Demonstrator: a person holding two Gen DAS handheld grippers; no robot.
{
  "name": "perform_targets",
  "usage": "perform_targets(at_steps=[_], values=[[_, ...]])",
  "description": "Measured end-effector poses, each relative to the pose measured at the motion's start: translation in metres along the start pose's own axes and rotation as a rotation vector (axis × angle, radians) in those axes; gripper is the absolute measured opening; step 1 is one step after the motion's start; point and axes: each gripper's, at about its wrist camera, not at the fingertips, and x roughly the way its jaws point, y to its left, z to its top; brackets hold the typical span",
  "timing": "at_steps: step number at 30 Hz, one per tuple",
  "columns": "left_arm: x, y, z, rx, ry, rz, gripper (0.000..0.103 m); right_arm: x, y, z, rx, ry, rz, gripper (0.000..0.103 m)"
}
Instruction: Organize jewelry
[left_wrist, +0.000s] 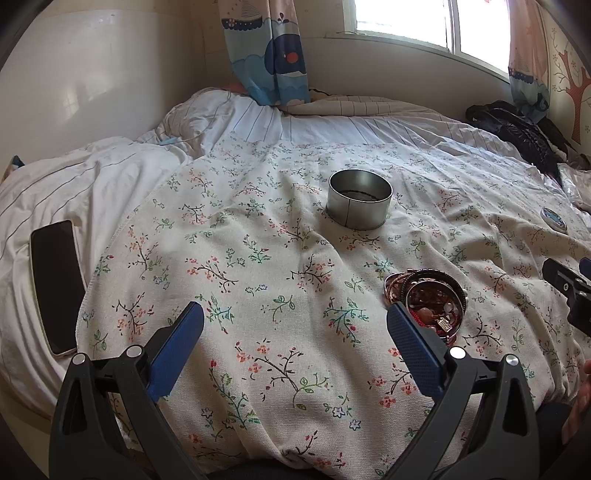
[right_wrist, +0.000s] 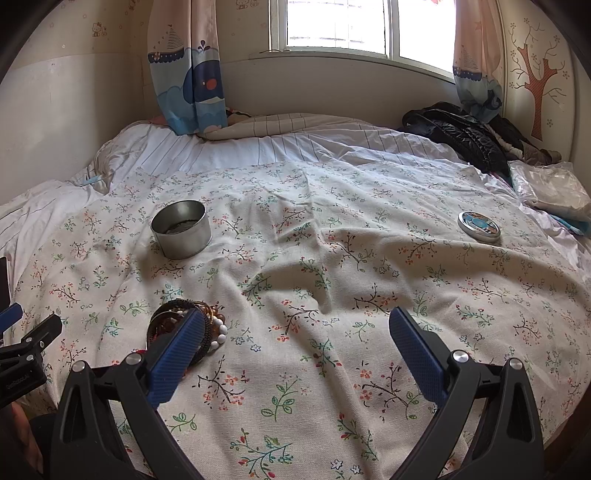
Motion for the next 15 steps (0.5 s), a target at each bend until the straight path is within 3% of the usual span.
perform_targets(at_steps=[15], values=[[-0.003,-0.018,0.006,0.072,-0.025,-0.023,0.095,0.003,-0.005,-0.001,0.009,0.019,0.009,0.096]])
